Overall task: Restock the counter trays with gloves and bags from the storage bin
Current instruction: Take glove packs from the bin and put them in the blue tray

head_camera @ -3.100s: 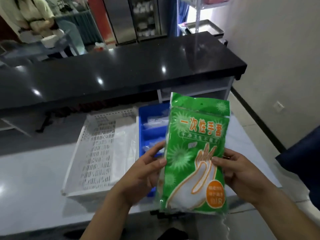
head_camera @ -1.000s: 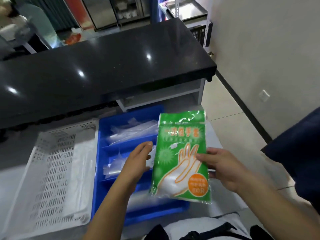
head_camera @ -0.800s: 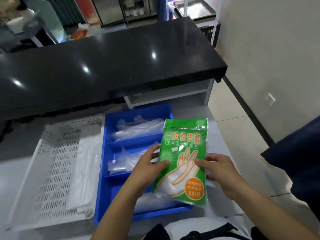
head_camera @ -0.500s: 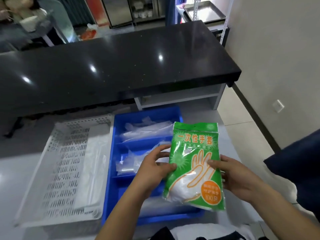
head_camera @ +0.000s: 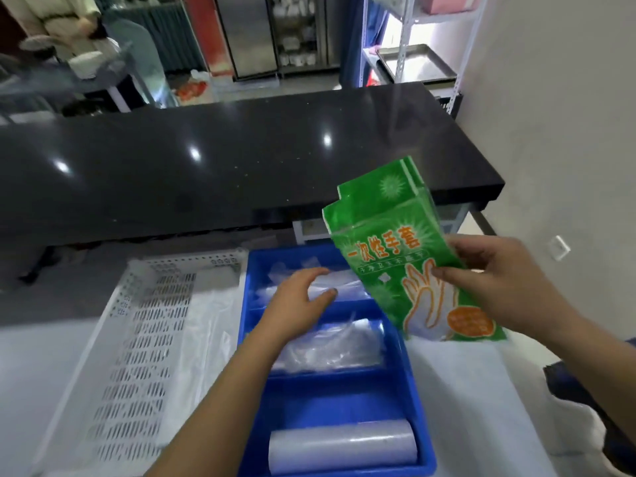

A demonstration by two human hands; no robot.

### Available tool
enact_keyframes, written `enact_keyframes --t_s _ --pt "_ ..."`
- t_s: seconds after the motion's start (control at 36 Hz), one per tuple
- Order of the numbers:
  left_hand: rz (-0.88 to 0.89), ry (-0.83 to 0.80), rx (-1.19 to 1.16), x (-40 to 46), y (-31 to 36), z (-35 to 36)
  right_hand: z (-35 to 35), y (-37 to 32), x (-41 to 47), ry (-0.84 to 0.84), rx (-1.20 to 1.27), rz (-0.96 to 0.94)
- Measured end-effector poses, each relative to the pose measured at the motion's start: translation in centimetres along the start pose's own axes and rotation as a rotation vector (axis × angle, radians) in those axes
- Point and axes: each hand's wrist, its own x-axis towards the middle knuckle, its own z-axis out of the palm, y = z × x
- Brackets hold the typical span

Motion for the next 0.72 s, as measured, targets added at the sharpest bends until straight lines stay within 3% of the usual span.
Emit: enact_keyframes --t_s 0.06,0.14,0.33,0.56,0.72 --pt "-0.045 -0.144 0.341 2.7 -0.6 0.0 -0.1 -0.4 1.0 0.019 -0.145 -0.055" --pt "-0.187 -0.323 0.555 6.5 -1.2 0.9 0.3 -1.5 2.1 0.038 -0.316 -0.113" --pt "-0.297 -0.504 0.538 10.0 -2.2 1.6 1.7 -3.1 4.0 -0.007 -0.473 -0.191" --pt "-0.217 -0.527 0.579 7.3 -1.6 1.3 4.8 -3.5 6.4 -0.028 -0.553 -0.267" --pt "-0.301 -0.501 0.637 5.4 -1.3 2.7 9.5 -3.8 9.7 -0.157 -0.717 -0.37"
